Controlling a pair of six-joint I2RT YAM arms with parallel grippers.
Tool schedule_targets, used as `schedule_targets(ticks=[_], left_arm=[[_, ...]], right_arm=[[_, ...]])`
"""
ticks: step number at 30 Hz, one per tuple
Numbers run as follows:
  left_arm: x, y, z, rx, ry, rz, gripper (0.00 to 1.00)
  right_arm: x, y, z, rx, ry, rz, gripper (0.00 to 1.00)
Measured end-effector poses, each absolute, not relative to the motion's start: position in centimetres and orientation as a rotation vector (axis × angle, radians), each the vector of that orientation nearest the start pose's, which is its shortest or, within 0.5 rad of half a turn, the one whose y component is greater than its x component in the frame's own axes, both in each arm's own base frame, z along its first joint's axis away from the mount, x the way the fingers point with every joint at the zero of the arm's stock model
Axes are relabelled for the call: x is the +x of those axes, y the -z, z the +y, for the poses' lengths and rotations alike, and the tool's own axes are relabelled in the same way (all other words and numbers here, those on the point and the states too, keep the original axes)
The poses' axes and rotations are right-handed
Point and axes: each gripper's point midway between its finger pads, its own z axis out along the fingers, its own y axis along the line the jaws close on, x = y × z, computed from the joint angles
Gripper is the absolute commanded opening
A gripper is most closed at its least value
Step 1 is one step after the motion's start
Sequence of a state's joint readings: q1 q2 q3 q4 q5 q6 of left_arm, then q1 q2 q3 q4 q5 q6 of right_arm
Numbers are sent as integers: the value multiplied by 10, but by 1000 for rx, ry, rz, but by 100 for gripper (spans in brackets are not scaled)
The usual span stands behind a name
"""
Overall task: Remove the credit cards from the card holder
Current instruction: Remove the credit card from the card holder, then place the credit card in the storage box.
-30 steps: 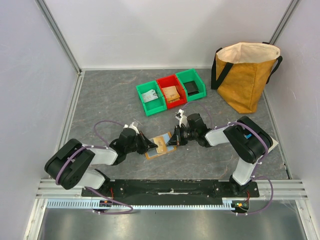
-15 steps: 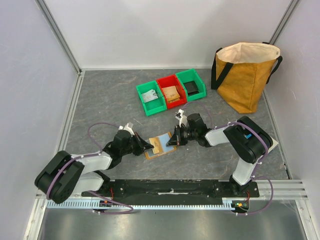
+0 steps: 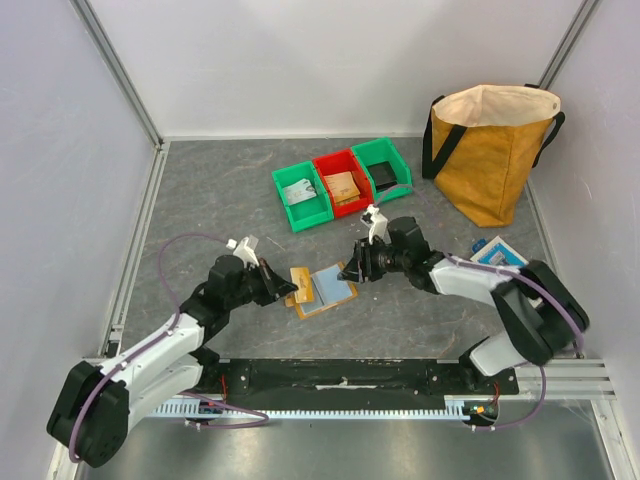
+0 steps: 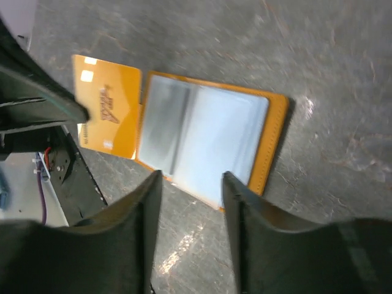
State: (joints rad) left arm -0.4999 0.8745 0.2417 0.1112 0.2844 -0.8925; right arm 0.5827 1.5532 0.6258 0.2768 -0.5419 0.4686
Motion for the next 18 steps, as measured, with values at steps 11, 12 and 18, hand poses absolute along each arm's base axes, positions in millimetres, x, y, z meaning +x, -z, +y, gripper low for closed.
schedule_targets(ticks=[11,12,18], left_arm=[[193,-154,-232,194,1277,2115,2],[192,-159,-235,232,1292,2101,2],[183,-198,-250,488,1379,2016,2]], right_arm=[[236,-169,292,-720,-1187,1925,66],[234,-170,292,-734,-1200,1920,67],[212,-182,295,-839,-1302,1861,64]])
